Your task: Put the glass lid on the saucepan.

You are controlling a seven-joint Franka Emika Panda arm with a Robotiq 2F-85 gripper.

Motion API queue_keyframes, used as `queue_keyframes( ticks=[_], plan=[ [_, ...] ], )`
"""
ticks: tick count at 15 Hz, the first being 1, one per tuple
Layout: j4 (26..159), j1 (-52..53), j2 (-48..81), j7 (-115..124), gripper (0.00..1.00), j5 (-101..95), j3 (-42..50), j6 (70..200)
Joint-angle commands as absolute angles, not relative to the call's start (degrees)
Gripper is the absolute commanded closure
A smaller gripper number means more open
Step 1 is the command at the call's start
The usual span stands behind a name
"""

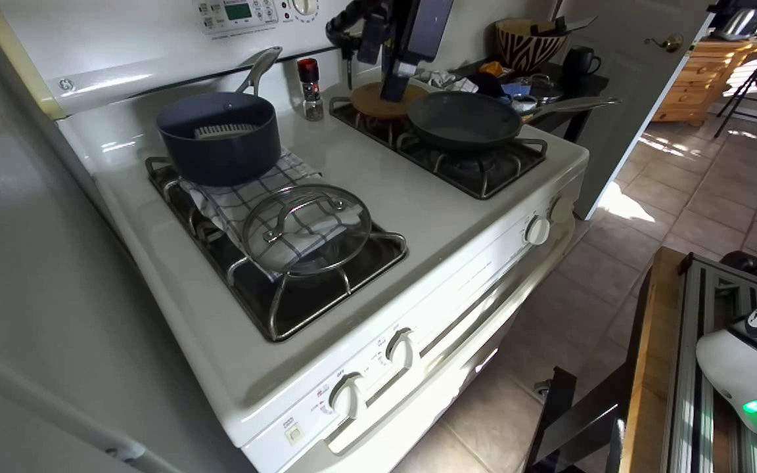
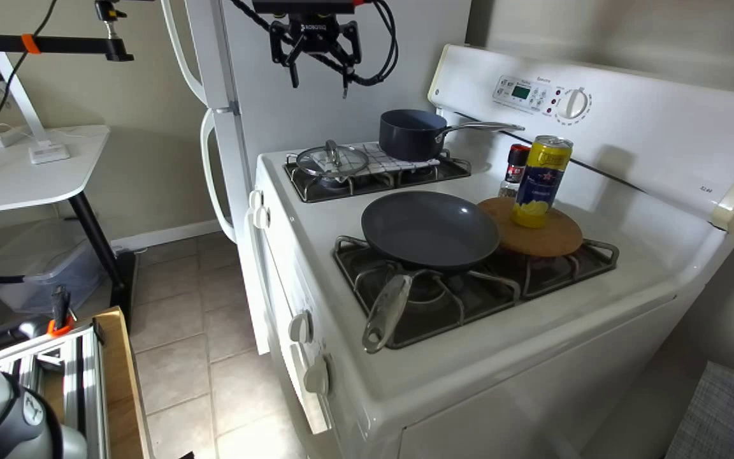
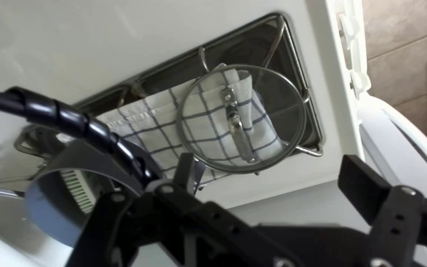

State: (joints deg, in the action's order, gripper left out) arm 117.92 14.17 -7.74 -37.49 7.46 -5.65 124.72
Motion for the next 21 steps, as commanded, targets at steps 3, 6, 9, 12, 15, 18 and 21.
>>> queue_keyframes(
  ticks=[3,6,9,12,15,18,21],
  plan=[
    [112.9,13.5,1.5,-54.2,0.0,7.5,-7.6,124.8],
    [109.6,13.0,6.1,-58.3,0.0,9.0,-9.1,125.8],
    [110.8,12.4,5.3,-56.5,0.0,7.8,-9.8,125.8],
    [110.0,12.3,6.8,-56.8,0.0,8.0,-10.2,126.5],
    [110.2,11.7,9.0,-57.8,0.0,9.9,-10.8,129.2],
    [110.2,11.1,10.6,-56.6,0.18,9.0,-11.2,129.2],
    [110.5,10.3,11.6,-57.2,0.22,9.6,-11.6,129.7]
  ],
)
